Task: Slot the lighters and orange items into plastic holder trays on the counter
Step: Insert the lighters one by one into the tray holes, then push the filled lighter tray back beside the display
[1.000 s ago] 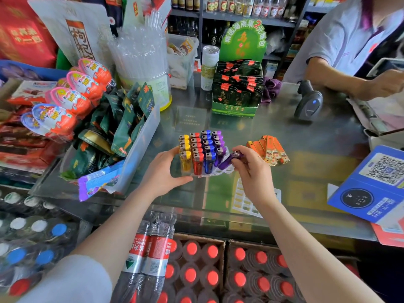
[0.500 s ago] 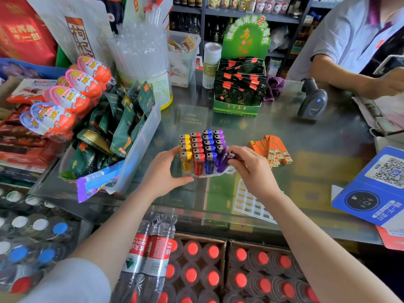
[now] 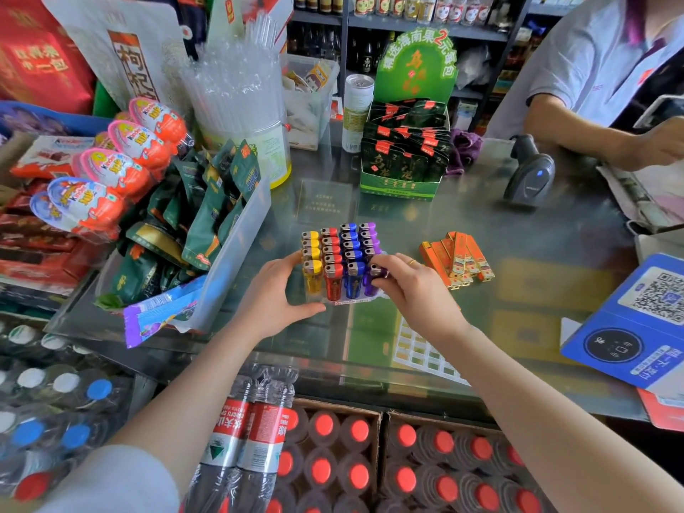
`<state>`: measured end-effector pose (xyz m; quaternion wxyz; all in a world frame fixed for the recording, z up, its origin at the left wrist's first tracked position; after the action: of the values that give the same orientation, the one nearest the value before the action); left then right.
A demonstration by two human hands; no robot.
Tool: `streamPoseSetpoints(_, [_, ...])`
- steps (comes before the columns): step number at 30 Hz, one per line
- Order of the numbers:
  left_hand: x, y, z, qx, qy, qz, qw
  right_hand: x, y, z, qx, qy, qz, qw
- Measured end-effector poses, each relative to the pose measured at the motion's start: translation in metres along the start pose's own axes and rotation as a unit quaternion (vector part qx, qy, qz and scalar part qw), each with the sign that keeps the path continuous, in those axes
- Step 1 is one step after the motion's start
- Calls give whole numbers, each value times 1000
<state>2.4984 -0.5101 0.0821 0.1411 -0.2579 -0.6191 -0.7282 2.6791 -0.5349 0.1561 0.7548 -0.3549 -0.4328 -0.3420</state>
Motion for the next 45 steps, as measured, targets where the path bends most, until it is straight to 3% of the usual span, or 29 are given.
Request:
streamPoseSetpoints(3, [0, 1, 0, 3, -1, -1, 1000, -7, 9, -7, -46, 12, 25, 999])
streamPoseSetpoints(8, [1, 0, 0, 12, -2, 2, 1000, -22, 32, -13, -185, 12, 223, 957])
streamPoseSetpoints(14, [0, 9, -2, -15, 17, 18, 1000, -7, 46, -4, -151, 21, 18, 988])
streamPoseSetpoints(19, [3, 4, 7, 4, 35, 14, 999, -38, 48, 6, -37, -163, -97, 981])
streamPoseSetpoints(23, [6, -2, 23, 14, 24, 31, 999, -47, 44, 24, -8, -149, -143, 978])
streamPoseSetpoints(28, [17, -5, 45, 33, 25, 25, 999, -62, 47, 53, -52, -150, -180, 971])
streamPoseSetpoints(33, [32, -2, 40, 63, 138, 34, 988, -78, 46, 84, -86, -147, -175, 970])
streamPoseSetpoints(36, [36, 21, 27, -22, 172, 40, 984, -86, 50, 104, -129, -132, -145, 972])
streamPoseSetpoints(45, [34, 28, 13, -41, 107, 62, 992, -97, 68, 152, -163, -98, -177, 966])
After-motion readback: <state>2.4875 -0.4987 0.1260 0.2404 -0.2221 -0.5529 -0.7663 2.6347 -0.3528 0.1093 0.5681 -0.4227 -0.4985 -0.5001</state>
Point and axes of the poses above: each hand's wrist, its own z-axis towards the middle knuckle, its own x-axis out of the back of the hand, y = z × x, the point moved 8 cm from there along z, towards the middle knuckle, and after that the axes turned 15 degrees about -z, right-handed, at the moved point
